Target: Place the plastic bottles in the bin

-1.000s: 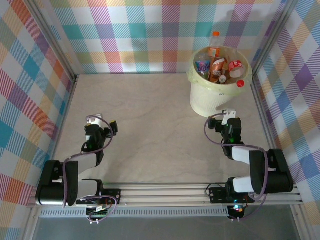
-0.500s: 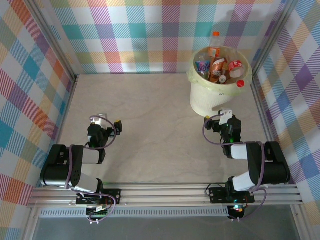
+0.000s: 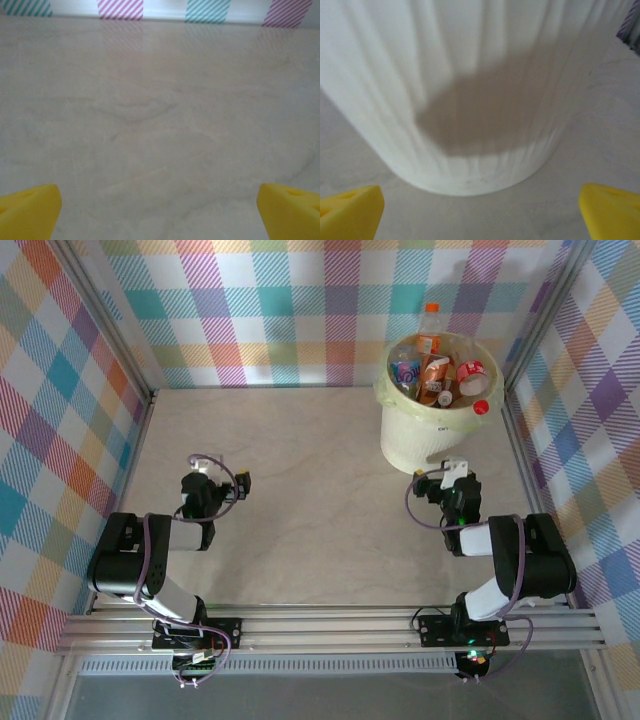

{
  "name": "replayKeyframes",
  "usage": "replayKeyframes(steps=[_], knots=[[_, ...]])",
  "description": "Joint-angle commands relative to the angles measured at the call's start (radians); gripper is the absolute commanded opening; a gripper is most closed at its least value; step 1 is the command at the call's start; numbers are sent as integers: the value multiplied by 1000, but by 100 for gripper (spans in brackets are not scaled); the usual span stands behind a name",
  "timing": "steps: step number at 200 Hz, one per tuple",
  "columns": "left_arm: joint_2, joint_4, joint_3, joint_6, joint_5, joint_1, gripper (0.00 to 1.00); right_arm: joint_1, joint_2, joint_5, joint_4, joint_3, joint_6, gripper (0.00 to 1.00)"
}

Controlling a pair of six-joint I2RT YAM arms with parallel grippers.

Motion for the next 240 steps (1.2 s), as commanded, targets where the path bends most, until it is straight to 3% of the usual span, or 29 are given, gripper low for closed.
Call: replayKeyframes(steps=[1, 104, 133, 153, 174, 240], knots=[[9, -70, 14, -8, -3, 6, 100, -10, 9, 64, -68, 44, 42, 100], [-3, -12, -23, 15, 28, 0, 100, -9, 11, 68, -73, 48, 42, 100], [-11, 63, -69, 17, 3, -11, 100, -9, 1, -130, -17, 14, -39, 100], [-4, 19, -41, 21, 18, -11, 100, -9, 5, -92, 16, -3, -21, 100], [4, -48, -1, 13, 4, -8, 100, -17, 13, -17, -88, 56, 22, 100], [8, -78, 18, -22, -46, 1, 100, -33, 9, -40, -97, 59, 29, 100]])
